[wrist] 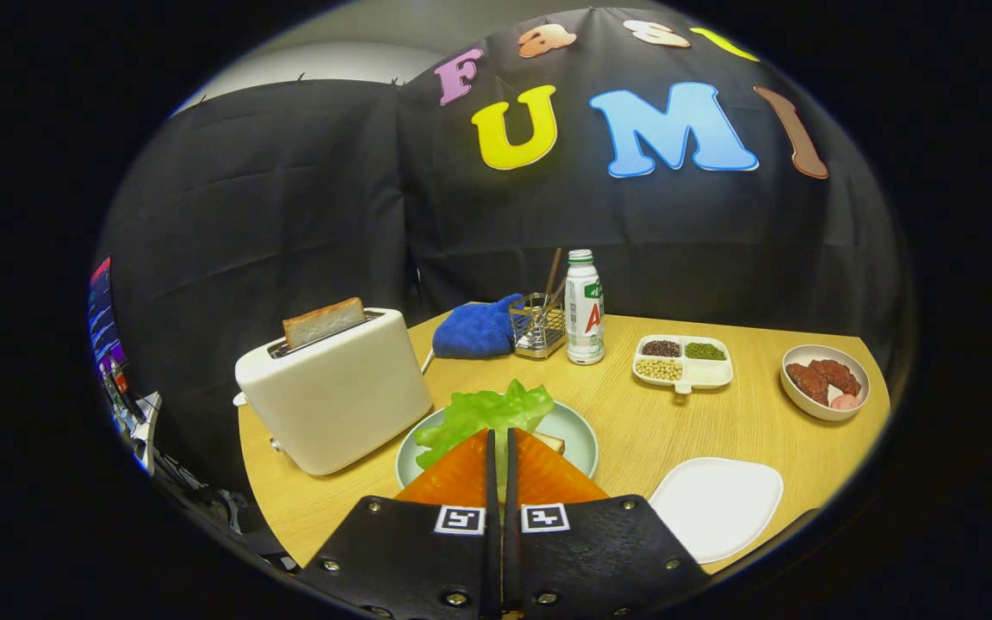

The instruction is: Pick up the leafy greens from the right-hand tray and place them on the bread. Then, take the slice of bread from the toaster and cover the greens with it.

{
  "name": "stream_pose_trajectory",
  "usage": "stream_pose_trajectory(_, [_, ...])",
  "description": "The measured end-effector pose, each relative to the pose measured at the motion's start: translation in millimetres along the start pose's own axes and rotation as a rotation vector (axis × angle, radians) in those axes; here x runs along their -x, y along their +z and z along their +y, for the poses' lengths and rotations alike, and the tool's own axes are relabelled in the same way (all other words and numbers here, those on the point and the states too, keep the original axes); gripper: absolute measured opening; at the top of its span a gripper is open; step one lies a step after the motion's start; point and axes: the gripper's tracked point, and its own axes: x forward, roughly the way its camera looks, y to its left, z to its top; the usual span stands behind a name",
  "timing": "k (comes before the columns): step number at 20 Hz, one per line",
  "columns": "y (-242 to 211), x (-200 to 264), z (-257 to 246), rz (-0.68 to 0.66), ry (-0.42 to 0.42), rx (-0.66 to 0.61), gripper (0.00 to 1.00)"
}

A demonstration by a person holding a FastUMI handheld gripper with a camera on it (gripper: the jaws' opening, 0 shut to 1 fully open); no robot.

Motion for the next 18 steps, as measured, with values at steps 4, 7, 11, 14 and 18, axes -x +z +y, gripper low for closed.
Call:
stream_pose_trajectory(4, [-9,-21,3,0.030,-0.023,0.023,0.01])
stream_pose_trajectory(7, [-19,-31,0,0.045,-0.056,0.032,0.01])
stream_pose_trajectory(11, [-35,-36,-7,0.093,-0.102,0.081,0.01])
stream_pose_trajectory(14, [-36,-32,-17,0.081,-0.166,0.123,0.21])
stream_pose_trajectory(18, [-9,-9,-19,-0.054,-0.257,0.131,0.26])
